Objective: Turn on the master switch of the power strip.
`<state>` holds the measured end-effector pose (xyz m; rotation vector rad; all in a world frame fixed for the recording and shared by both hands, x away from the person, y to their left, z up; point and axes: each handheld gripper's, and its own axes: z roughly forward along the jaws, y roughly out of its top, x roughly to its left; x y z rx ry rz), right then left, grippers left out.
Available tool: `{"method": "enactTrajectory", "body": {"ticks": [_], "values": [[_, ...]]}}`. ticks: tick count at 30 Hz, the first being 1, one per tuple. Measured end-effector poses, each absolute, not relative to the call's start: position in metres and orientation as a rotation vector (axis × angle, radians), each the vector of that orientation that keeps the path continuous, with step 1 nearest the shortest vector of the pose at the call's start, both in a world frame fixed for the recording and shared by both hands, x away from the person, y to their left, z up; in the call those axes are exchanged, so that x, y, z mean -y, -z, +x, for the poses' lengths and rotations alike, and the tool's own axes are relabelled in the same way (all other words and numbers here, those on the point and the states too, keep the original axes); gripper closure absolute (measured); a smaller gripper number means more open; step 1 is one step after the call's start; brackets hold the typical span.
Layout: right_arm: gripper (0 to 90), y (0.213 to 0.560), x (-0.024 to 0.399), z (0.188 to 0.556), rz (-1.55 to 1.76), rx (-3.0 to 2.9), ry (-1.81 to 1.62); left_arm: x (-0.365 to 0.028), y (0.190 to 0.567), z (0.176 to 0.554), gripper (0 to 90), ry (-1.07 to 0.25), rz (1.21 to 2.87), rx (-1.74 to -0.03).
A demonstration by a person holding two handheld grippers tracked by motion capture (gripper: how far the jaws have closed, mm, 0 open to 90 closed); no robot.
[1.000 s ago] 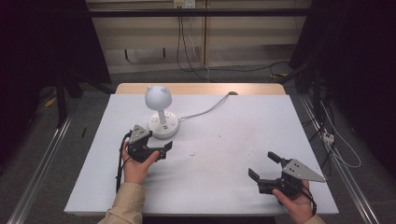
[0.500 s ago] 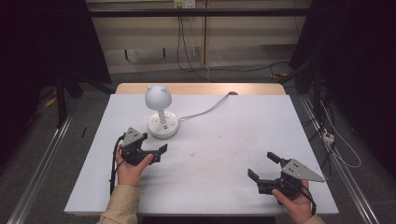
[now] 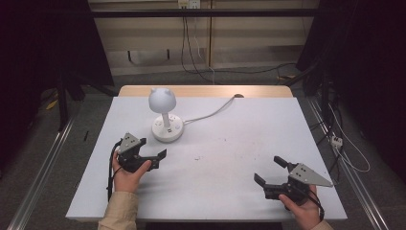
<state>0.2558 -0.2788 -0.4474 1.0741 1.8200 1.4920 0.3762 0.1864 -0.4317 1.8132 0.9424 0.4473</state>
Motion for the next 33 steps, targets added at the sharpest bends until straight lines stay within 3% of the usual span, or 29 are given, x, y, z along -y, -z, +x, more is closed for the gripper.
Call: {"method": "enactTrajectory", "body": {"ticks": [33], "values": [[3.4, 0.448, 0.278, 0.256, 1.07, -1.828, -1.484, -0.209, 0.433, 0.362, 6.8, -0.458, 1.828, -0.944]]}}
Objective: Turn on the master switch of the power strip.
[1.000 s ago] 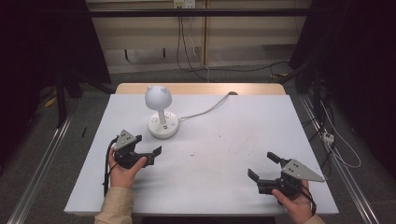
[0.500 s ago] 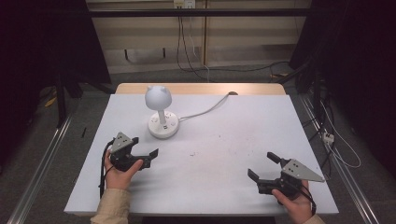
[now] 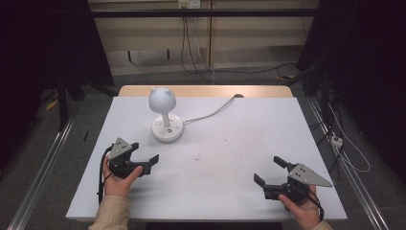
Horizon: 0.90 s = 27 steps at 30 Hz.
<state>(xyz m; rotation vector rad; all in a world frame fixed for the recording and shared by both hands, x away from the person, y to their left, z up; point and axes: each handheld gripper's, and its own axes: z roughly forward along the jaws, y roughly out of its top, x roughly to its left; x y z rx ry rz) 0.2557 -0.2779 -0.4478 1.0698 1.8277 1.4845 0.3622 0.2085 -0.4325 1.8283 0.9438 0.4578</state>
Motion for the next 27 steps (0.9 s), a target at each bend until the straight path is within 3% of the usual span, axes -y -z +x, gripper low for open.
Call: {"method": "enactTrajectory", "body": {"ticks": [27], "values": [[3.3, 0.448, 0.277, 0.257, 1.073, -1.837, -1.486, -0.23, 0.434, 0.352, 7.0, -0.471, 1.818, -0.968]]}}
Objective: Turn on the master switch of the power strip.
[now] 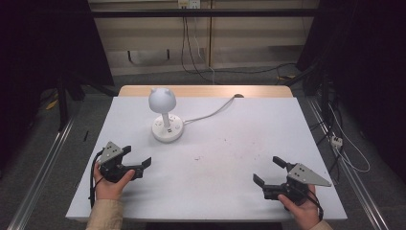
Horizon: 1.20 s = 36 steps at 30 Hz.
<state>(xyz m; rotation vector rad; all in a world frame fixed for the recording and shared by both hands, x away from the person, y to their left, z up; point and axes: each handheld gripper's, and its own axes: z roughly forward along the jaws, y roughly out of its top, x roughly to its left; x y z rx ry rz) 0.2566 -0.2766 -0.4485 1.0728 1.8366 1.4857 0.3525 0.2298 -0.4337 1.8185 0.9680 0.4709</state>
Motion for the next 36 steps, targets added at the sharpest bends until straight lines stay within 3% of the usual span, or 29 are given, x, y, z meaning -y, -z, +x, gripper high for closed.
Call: {"method": "enactTrajectory", "body": {"ticks": [36], "values": [[3.3, 0.448, 0.279, 0.257, 1.074, -1.837, -1.483, -0.248, 0.441, 0.34, 7.0, -0.494, 1.836, -1.0]]}}
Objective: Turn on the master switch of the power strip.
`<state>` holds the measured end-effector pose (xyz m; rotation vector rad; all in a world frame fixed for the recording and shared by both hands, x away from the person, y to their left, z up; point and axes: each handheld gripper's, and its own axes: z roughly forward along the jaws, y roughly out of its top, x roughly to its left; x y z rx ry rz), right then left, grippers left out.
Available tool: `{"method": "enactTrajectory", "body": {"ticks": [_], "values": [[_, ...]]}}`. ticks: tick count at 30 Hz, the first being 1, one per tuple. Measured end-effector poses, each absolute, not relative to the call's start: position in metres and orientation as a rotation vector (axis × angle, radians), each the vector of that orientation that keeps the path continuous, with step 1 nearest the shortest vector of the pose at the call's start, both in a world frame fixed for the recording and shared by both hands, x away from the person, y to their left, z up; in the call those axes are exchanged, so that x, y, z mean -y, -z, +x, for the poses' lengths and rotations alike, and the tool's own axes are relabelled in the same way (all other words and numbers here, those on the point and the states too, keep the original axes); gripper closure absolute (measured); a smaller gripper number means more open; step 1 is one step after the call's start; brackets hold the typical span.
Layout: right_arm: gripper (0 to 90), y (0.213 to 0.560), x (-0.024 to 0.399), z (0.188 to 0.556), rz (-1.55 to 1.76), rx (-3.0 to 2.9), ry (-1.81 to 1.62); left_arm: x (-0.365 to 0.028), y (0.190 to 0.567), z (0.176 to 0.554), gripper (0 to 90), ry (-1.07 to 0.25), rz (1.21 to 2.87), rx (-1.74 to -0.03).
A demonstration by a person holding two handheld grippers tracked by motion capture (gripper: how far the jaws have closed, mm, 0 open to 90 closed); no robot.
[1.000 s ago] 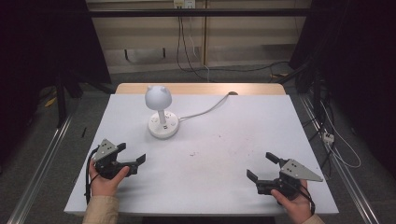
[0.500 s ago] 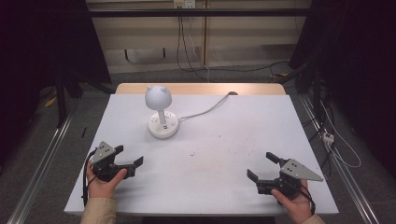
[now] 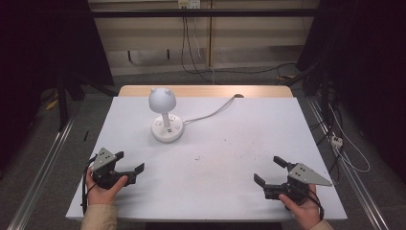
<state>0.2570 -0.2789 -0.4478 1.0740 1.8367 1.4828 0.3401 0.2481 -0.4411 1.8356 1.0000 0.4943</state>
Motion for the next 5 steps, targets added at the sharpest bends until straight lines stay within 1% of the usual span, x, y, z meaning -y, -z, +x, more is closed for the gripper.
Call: {"method": "enactTrajectory", "body": {"ticks": [5], "values": [[3.3, 0.4477, 0.2795, 0.2575, 1.071, -1.834, -1.482, -0.2483, 0.4414, 0.3399, 6.9, -0.499, 1.846, -1.001]]}}
